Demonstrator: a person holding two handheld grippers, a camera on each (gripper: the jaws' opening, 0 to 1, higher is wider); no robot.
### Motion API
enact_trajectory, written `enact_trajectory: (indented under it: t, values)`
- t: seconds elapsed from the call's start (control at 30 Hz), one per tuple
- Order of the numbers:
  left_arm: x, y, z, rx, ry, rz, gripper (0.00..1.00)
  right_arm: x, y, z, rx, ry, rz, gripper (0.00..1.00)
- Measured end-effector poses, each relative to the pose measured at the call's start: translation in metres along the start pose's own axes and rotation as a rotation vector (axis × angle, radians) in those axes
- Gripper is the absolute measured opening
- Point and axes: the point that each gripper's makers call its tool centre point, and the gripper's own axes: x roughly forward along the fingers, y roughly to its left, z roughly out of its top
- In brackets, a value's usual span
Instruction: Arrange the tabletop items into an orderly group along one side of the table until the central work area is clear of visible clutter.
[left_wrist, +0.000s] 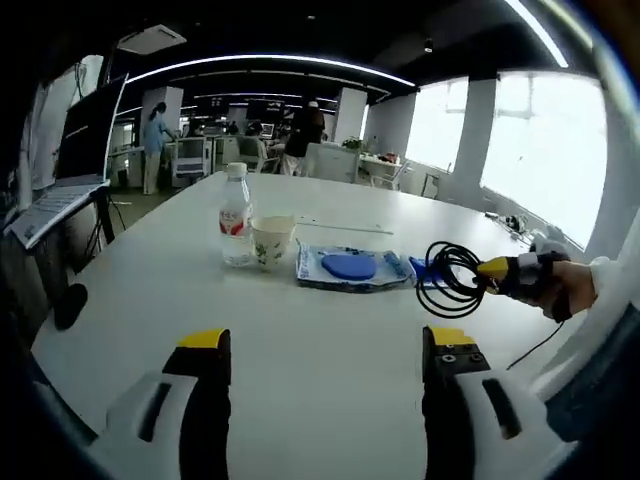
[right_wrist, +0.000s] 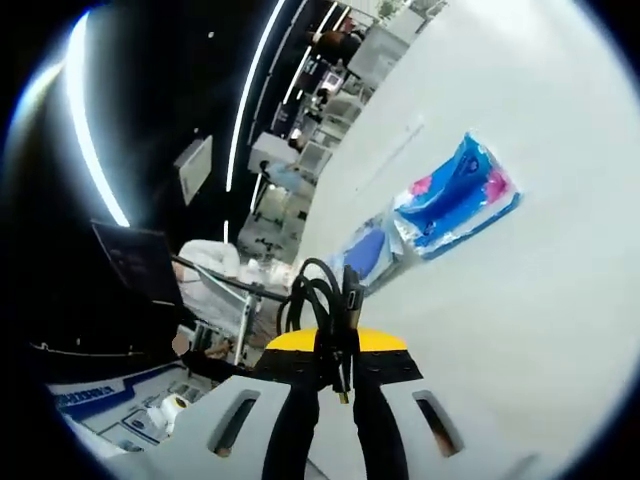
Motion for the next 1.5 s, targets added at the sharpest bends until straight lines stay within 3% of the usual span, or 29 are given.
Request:
enact_trajectory:
  t: [0.07,0.33,0.47,0.73,1.0,1.1,1.17,1.33,1.5]
  values:
    - [-0.003,0.003,-0.004,-0.005,0.000,0.008,0.89,-0.005,-0.010,0.013,0.003,-0.010,-0.004,0.08]
    - [-0.012,0.007,-0.011,-0.038,0.004,0.016,0.93,0.002,-0.014,0.010,0.011,-0.019,-0.026,0.08]
    - [-0.017,0.000,-0.008,0.006,-0.014,-0.016,0.93,0.002,-0.018,0.001,-0.011,0.005,-0.064,0.08]
    - [-0.025,0.004,-0.012,-0.059,-0.029,0.001,0.92,-0.003,-0.047,0.013,-0.034,0.004,-0.140,0.09]
    - [-0.025,0.002,-0.011,-0.047,-0.025,-0.004,0.89,-0.008,-0.070,0.015,-0.060,0.017,-0.251,0.09]
    - [-0.023,0.000,-0.016,-0.033,-0.006,-0.007,0.88,-0.009,-0.088,0.016,-0.123,0.058,-0.329,0.09]
    - [-0.022,0.000,-0.018,-0.032,0.003,-0.003,0.86,-0.010,-0.095,0.014,-0.109,0.066,-0.368,0.09]
    - [-0.020,0.004,-0.017,-0.042,0.003,0.022,0.82,-0.011,-0.105,0.015,-0.184,0.094,-0.439,0.09]
    - [-0.022,0.010,-0.015,-0.060,-0.010,0.039,0.80,-0.009,-0.112,0.010,-0.204,0.103,-0.484,0.10]
